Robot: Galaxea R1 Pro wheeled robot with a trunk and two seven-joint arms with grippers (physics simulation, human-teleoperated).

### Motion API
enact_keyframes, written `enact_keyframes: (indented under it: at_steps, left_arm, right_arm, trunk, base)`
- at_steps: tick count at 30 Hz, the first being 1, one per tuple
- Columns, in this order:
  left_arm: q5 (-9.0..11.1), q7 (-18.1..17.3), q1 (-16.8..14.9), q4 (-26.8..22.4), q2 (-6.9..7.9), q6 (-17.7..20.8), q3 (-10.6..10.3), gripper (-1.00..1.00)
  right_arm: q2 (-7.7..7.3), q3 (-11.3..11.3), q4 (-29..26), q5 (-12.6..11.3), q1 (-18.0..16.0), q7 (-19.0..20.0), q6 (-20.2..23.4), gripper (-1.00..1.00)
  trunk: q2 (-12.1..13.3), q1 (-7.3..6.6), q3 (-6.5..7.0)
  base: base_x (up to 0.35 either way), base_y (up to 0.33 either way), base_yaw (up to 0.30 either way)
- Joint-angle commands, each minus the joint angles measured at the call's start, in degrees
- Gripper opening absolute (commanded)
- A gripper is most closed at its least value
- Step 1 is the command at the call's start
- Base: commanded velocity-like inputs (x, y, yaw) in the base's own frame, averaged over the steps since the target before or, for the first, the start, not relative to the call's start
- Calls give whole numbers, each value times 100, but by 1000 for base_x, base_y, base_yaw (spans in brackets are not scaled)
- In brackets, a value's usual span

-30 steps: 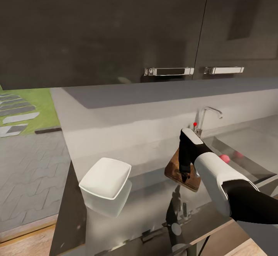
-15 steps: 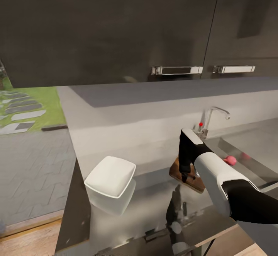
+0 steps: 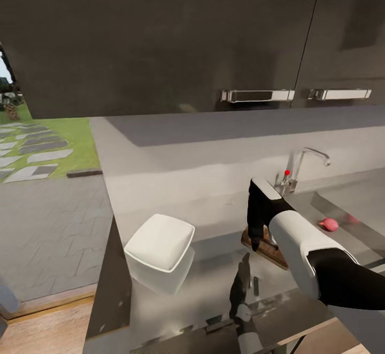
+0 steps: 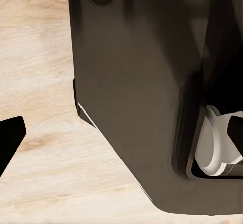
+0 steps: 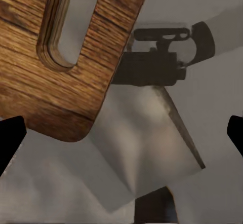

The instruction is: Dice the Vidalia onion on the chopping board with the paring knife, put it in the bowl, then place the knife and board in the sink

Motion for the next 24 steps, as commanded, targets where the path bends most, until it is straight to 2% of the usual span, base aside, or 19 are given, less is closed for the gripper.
enact_keyframes:
  at_steps: [1, 3, 24]
  left_arm:
    - [3, 0, 3, -10, -1, -8, 1, 100]
    - [3, 0, 3, -10, -4, -8, 1, 100]
    - [3, 0, 3, -10, -1, -8, 1, 100]
  right_arm:
    - [-6, 48, -1, -42, -5, 30, -38, 100]
    - [-6, 48, -1, -42, -5, 180, -37, 100]
    - [-6, 48, 1, -44, -5, 211, -34, 100]
  trunk:
    - [-5, 1, -6]
    - [-5, 1, -6]
    - [-5, 1, -7]
  base:
    - [0, 0, 2]
    - [0, 0, 0]
    - [0, 0, -99]
